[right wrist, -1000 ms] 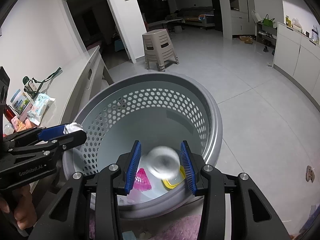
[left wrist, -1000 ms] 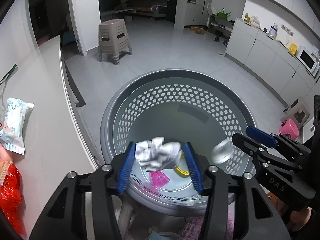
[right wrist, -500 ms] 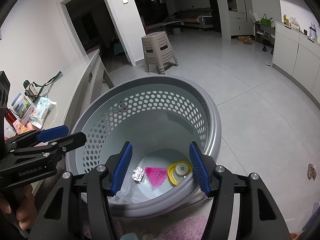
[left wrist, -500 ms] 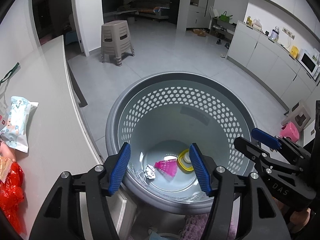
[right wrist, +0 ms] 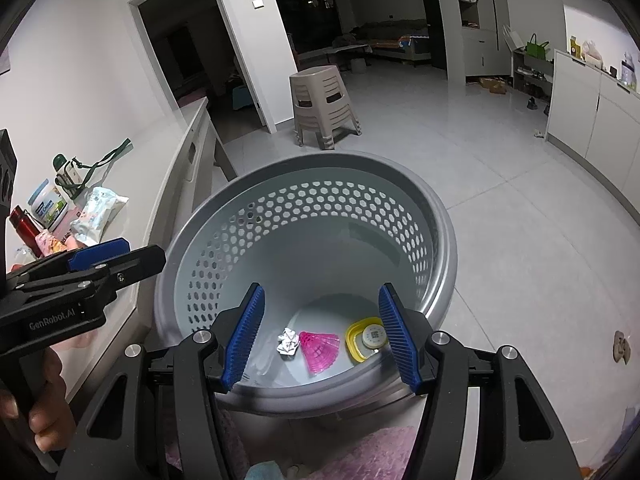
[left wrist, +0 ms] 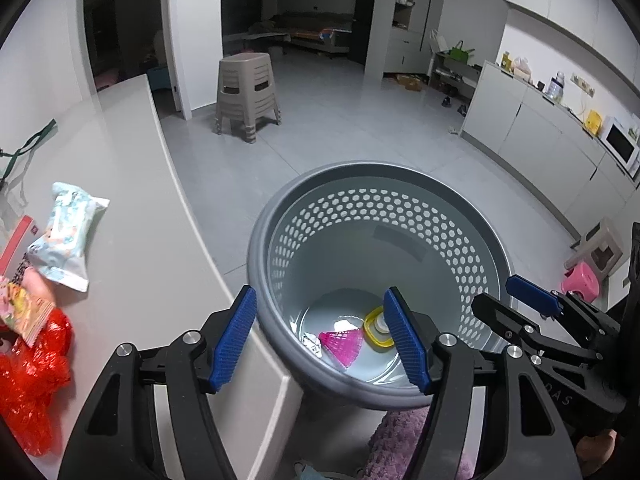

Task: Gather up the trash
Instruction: 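Move both tools back toward the table, then grasp the pink candy packet with the right gripper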

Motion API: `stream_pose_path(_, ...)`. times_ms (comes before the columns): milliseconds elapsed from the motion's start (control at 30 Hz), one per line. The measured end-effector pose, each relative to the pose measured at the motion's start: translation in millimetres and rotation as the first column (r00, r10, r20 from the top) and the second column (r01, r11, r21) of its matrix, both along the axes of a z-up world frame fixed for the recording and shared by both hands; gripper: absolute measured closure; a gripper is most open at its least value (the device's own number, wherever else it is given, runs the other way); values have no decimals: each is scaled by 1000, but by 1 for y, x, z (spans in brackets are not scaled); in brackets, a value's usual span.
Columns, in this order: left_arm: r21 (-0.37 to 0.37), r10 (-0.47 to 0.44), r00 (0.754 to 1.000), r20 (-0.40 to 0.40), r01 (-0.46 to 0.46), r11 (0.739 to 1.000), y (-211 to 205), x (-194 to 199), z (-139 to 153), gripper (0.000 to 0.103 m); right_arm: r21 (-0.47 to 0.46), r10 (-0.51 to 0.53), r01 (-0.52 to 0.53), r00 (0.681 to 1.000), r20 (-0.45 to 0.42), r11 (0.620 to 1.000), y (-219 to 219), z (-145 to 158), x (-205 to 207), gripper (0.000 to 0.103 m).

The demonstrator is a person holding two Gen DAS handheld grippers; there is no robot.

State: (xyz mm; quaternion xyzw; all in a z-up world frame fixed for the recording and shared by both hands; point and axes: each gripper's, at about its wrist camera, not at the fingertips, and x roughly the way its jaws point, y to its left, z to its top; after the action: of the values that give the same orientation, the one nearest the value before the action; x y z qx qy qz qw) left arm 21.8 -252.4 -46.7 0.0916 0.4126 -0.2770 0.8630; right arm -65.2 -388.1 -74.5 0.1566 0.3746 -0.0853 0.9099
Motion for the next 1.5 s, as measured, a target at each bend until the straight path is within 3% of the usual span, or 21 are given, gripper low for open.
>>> stream_pose_path(400, -39, 95, 993, 64, -93, 995, 47, -11, 21, 25, -19, 54, -53, 998, 45, 998, 43, 22, 1, 41)
stream_pose_path(667, -51, 195, 972, 128, -190, 981, 103, -16, 42, 22, -33, 142, -140, 988, 68, 990, 88, 33, 15, 40)
stream_pose_path(933, -54, 322, 930, 176, -317, 947, 174, -13, 60, 19, -62, 261, -256, 961, 91, 965, 139, 50, 46, 38)
stream_pose_path(1100, -61, 408, 895, 182, -404, 913, 219, -8, 62, 19, -63, 333, -328, 938, 99, 942, 165, 53, 64, 38)
stream_pose_path(1500, -64, 544, 820, 176, -542, 838, 294, -8, 58, 19, -89, 528, -521, 844, 94, 849, 245, 63, 121, 38)
